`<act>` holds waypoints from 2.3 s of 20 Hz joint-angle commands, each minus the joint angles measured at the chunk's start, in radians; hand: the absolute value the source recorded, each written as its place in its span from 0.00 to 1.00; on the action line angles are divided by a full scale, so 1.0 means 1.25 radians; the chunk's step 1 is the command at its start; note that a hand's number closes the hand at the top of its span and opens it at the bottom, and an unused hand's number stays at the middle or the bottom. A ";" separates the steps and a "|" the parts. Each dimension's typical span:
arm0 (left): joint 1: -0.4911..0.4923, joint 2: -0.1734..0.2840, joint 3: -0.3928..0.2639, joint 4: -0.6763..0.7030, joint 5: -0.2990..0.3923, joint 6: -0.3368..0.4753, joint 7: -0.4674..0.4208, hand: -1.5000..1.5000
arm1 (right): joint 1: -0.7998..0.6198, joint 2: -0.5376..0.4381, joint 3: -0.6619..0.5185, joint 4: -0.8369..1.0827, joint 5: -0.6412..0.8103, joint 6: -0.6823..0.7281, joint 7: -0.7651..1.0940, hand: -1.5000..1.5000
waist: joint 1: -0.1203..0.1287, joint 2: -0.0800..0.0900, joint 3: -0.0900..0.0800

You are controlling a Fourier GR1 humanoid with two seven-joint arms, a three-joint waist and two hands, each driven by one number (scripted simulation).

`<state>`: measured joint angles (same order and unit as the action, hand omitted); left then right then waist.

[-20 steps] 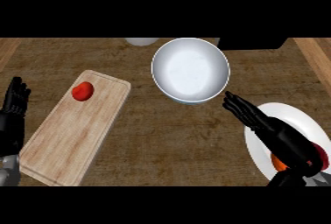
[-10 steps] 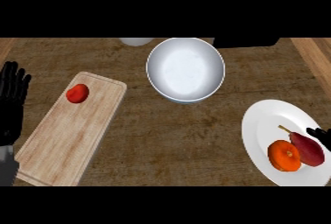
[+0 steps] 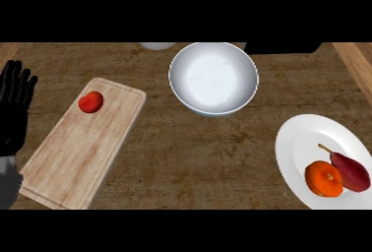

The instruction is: Pick the pear from the plate and place it in the bowl

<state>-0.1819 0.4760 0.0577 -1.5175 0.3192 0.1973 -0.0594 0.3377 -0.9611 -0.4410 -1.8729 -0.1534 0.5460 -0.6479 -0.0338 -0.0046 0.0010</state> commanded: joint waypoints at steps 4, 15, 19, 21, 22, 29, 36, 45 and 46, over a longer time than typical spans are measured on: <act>0.012 -0.011 0.003 0.019 0.006 -0.021 -0.014 0.50 | 0.075 -0.174 -0.060 0.017 0.162 0.109 -0.122 0.00 | 0.006 -0.001 0.000; -0.073 -0.024 0.003 0.093 -0.021 -0.035 -0.023 0.50 | 0.095 -0.242 0.060 0.161 0.372 -0.081 -0.291 0.00 | 0.025 0.008 0.000; -0.047 -0.037 -0.001 0.039 -0.024 -0.025 -0.001 0.50 | 0.064 -0.233 0.133 0.222 0.408 -0.123 -0.308 0.00 | 0.036 0.007 0.000; -0.008 -0.031 0.013 0.049 -0.024 -0.054 -0.042 0.50 | 0.062 -0.220 0.151 0.224 0.429 -0.134 -0.298 0.00 | 0.033 0.005 0.000; -0.054 -0.036 0.013 0.087 -0.033 -0.050 -0.044 0.50 | 0.027 -0.200 0.199 0.156 0.430 -0.132 -0.209 0.00 | 0.032 0.006 -0.001; -0.049 -0.057 0.012 0.062 -0.045 -0.049 -0.027 0.50 | -0.151 -0.168 0.324 0.325 0.489 -0.126 -0.206 0.00 | 0.048 0.010 0.000; -0.039 -0.046 0.055 0.056 -0.047 -0.081 -0.031 0.50 | -0.196 -0.089 0.358 0.434 0.579 -0.175 -0.267 0.00 | 0.030 0.005 -0.001; -0.090 -0.057 0.056 0.059 -0.054 -0.078 0.050 0.50 | -0.282 -0.006 0.431 0.497 0.630 -0.202 -0.290 0.00 | 0.028 0.005 -0.001; -0.060 -0.103 0.012 0.025 -0.109 -0.026 0.014 0.50 | -0.301 -0.044 0.414 0.525 0.618 -0.190 -0.343 0.00 | 0.030 0.005 -0.001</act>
<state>-0.2508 0.3793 0.0960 -1.4784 0.2262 0.1340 -0.0315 0.0068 -1.0011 0.0818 -1.2675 0.6139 0.2453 -0.9425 0.0059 0.0017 0.0007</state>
